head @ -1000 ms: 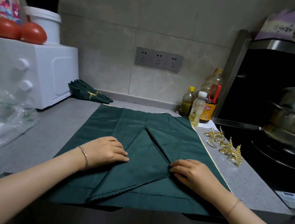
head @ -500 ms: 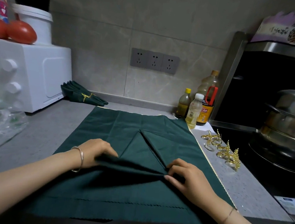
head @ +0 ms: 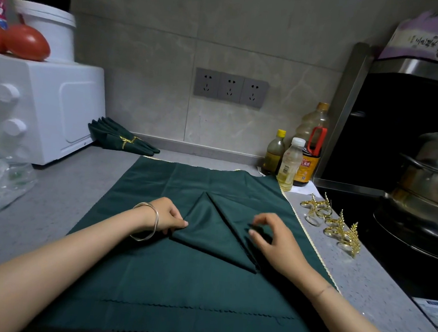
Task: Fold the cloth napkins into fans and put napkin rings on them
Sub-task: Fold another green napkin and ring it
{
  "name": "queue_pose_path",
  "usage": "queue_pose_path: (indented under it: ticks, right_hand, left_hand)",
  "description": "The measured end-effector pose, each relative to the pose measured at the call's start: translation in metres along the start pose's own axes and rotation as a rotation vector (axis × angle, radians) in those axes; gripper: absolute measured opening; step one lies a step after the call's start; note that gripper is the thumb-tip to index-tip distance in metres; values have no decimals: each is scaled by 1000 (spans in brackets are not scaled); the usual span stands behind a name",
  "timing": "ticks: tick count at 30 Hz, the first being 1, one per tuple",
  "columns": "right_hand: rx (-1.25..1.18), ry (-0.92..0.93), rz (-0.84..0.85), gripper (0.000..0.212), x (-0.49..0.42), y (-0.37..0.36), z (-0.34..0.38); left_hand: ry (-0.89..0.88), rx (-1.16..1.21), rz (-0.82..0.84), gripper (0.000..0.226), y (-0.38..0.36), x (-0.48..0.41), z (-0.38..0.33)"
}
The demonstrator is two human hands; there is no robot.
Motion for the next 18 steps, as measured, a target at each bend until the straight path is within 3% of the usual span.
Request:
queue_pose_path:
  ticks: [6, 12, 15, 18]
  right_hand:
    - [41, -238, 99, 36, -52, -10, -43]
    - [-25, -257, 16, 17, -42, -1, -39]
    - [-161, -252, 59, 10, -23, -1, -30]
    - [-122, -254, 66, 12, -15, -3, -27]
  left_hand:
    - [63, 2, -143, 27, -5, -9, -7]
    - [42, -65, -275, 11, -5, -26, -9]
    - [-11, -67, -246, 9, -10, -39, -10]
    - [-53, -92, -244, 7, -17, -46, -15]
Point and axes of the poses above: each hand's wrist, its own x-axis away from the middle knuckle, its own y-axis out of the back of the hand, z = x × y, the point moved 4 cm from there along -x, towards the middle knuckle
